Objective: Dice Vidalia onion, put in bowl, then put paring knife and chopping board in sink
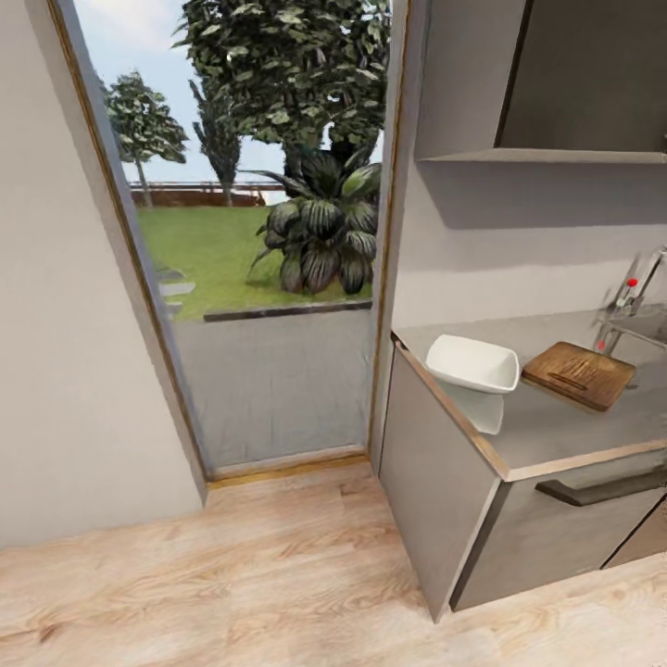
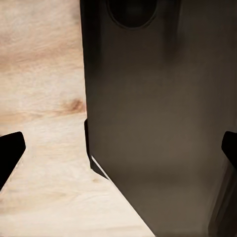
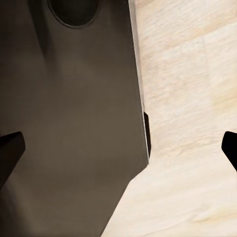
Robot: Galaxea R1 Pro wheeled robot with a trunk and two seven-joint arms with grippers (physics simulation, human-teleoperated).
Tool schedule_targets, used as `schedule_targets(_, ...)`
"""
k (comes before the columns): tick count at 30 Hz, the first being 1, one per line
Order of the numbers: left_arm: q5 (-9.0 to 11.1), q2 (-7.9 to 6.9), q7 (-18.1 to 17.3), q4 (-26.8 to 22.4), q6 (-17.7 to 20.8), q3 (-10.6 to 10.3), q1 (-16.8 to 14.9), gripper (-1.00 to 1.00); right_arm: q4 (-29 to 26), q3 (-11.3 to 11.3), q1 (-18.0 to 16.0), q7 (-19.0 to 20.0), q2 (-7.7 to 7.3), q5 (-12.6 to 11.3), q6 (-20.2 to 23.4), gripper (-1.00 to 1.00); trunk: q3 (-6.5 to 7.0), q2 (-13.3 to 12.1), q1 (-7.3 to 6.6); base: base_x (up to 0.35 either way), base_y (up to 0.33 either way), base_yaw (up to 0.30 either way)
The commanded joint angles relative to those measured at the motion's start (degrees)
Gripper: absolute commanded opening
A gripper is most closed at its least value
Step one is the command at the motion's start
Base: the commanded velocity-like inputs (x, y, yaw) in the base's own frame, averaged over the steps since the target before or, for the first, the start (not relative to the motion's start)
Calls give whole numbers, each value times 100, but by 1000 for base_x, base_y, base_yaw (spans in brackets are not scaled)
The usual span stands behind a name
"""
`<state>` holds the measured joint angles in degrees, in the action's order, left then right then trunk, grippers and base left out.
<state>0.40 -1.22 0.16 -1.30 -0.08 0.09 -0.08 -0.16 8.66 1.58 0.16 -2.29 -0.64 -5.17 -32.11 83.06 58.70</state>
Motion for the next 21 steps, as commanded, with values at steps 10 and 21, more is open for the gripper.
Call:
schedule_targets(10,2,-1,2,-9,-15,0,-1,100,-1,31,2,2,0,-7,-19,100,-4,2,3,243,16,-300)
schedule_targets(21,-4,13,2,-12,-18,2,-1,100,-1,31,2,2,0,-1,-19,100,-4,2,3,14,0,-300)
